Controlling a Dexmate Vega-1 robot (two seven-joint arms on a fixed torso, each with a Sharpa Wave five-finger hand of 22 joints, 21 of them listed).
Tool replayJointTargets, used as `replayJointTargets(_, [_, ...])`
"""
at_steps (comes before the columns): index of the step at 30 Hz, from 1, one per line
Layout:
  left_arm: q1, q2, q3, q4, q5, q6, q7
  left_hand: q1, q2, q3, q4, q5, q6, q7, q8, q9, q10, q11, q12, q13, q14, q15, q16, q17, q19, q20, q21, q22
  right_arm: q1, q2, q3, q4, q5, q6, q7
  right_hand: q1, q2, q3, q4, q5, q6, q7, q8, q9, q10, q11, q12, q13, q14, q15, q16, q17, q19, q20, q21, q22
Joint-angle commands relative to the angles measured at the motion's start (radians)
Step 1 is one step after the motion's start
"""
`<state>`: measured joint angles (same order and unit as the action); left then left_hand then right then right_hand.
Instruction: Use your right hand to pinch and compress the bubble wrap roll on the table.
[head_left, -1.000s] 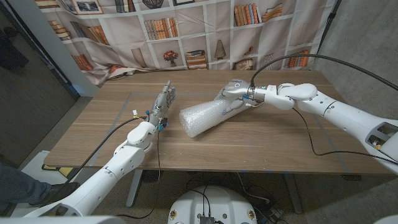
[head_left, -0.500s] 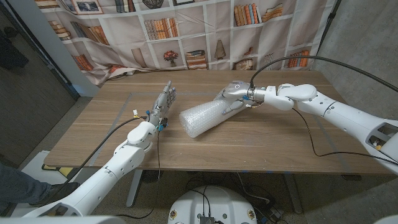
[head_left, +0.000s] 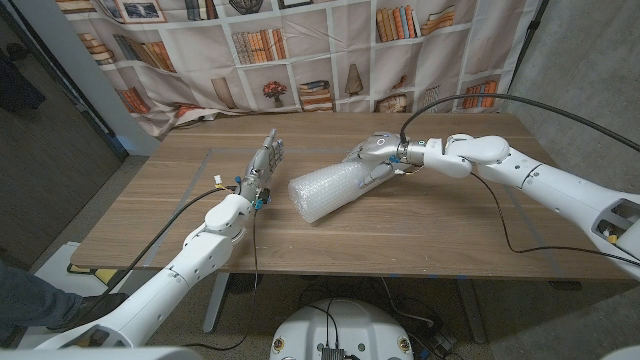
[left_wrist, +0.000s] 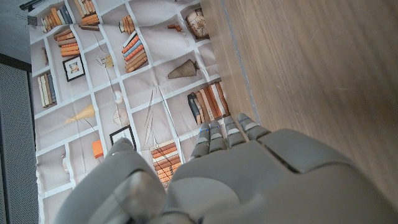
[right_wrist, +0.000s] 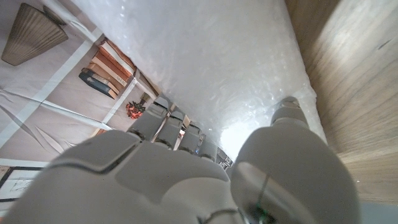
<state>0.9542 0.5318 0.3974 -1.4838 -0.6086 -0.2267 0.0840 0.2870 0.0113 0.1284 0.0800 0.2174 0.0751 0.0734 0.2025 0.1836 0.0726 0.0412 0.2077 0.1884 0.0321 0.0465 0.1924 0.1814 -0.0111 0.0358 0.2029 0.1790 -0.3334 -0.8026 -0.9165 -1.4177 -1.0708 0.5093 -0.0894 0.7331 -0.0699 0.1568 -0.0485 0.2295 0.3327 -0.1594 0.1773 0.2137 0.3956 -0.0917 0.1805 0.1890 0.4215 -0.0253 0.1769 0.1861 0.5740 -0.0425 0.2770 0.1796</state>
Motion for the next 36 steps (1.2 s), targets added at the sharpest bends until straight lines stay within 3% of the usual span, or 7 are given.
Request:
replayJointTargets(1, [-0.007, -0.008, 0.004, 0.017, -0.002, -0.008, -0.010, 0.000, 0.003, -0.004, 0.002, -0.003, 0.010, 0.000, -0.002, 0.006, 0.006, -0.004, -0.004, 0.003, 0.001, 0.005, -0.003, 0.004, -0.006, 0.004, -0.001, 0.002, -0.016, -0.024, 0.014, -0.069, -0.044, -0.040, 0.025, -0.019, -0.011, -0.011, 0.002, 0.011, -0.051, 0.008, -0.003, 0.000, -0.044, 0.018, 0.001, 0.003, -0.014, 0.029, -0.001, 0.002, -0.003, 0.023, -0.012, 0.002])
replayJointTargets(7, [-0.009, -0.011, 0.004, 0.024, -0.004, -0.013, -0.014, 0.000, 0.003, -0.004, 0.002, -0.003, 0.010, 0.000, -0.002, 0.006, 0.006, -0.002, -0.004, 0.003, 0.001, 0.005, -0.003, 0.004, -0.006, 0.004, -0.001, 0.002, -0.025, -0.030, 0.017, -0.102, -0.070, -0.061, 0.056, -0.062, -0.025, -0.032, 0.012, 0.024, -0.163, 0.035, -0.004, 0.000, -0.143, 0.060, 0.000, 0.004, -0.083, 0.064, -0.005, 0.002, -0.052, 0.055, -0.046, 0.003])
replayJointTargets(14, [-0.008, -0.012, 0.004, 0.026, -0.007, -0.012, -0.017, 0.001, 0.004, -0.005, 0.002, -0.003, 0.012, 0.000, -0.001, 0.006, 0.007, -0.004, -0.003, 0.003, 0.001, 0.005, -0.003, 0.004, -0.006, 0.004, -0.001, 0.002, -0.028, -0.027, 0.023, -0.115, -0.066, -0.068, 0.098, -0.103, -0.037, -0.054, 0.023, 0.046, -0.237, 0.057, 0.002, -0.001, -0.230, 0.097, 0.002, 0.004, -0.176, 0.114, -0.007, 0.002, -0.108, 0.102, -0.074, 0.004])
replayJointTargets(17, [-0.008, -0.011, 0.004, 0.026, -0.008, -0.010, -0.018, 0.001, 0.005, -0.006, 0.002, -0.003, 0.011, -0.001, -0.001, 0.006, 0.007, -0.003, -0.004, 0.003, 0.001, 0.006, -0.003, 0.004, -0.007, 0.005, -0.001, 0.002, -0.029, -0.024, 0.029, -0.119, -0.051, -0.073, 0.125, -0.131, -0.047, -0.071, 0.032, 0.057, -0.298, 0.075, -0.003, -0.001, -0.261, 0.110, 0.005, 0.004, -0.197, 0.143, -0.003, 0.002, -0.127, 0.129, -0.080, 0.004])
replayJointTargets(20, [-0.009, -0.009, 0.004, 0.025, -0.006, -0.009, -0.017, 0.001, 0.005, -0.006, 0.002, -0.003, 0.011, -0.002, -0.002, 0.006, 0.007, -0.002, -0.004, 0.003, 0.001, 0.006, -0.003, 0.004, -0.008, 0.006, -0.001, 0.002, -0.034, -0.023, 0.034, -0.121, -0.053, -0.082, 0.120, -0.152, -0.052, -0.087, 0.039, 0.072, -0.322, 0.082, 0.009, -0.003, -0.287, 0.121, 0.012, 0.004, -0.284, 0.184, -0.014, 0.000, -0.186, 0.169, -0.095, 0.003])
replayJointTargets(27, [-0.010, -0.008, 0.004, 0.027, -0.008, -0.007, -0.021, 0.002, 0.006, -0.007, 0.002, -0.003, 0.012, -0.003, -0.001, 0.006, 0.009, -0.003, -0.003, 0.003, 0.002, 0.004, -0.003, 0.004, -0.011, 0.008, -0.002, 0.002, -0.046, -0.028, 0.044, -0.139, -0.044, -0.094, 0.140, -0.182, -0.053, -0.105, 0.050, 0.086, -0.316, 0.075, 0.020, -0.004, -0.290, 0.107, 0.021, 0.003, -0.333, 0.168, -0.005, 0.000, -0.283, 0.245, -0.106, 0.003])
replayJointTargets(36, [-0.010, -0.007, 0.003, 0.028, -0.008, -0.012, -0.024, 0.002, 0.006, -0.008, 0.002, -0.003, 0.014, -0.004, -0.001, 0.006, 0.010, -0.002, -0.003, 0.003, 0.003, 0.004, -0.003, 0.004, -0.011, 0.008, -0.002, 0.002, -0.062, -0.043, 0.065, -0.184, -0.034, -0.116, 0.194, -0.199, -0.052, -0.114, 0.057, 0.092, -0.316, 0.073, 0.022, -0.005, -0.299, 0.113, 0.021, 0.002, -0.360, 0.170, -0.005, 0.000, -0.322, 0.257, -0.103, 0.003])
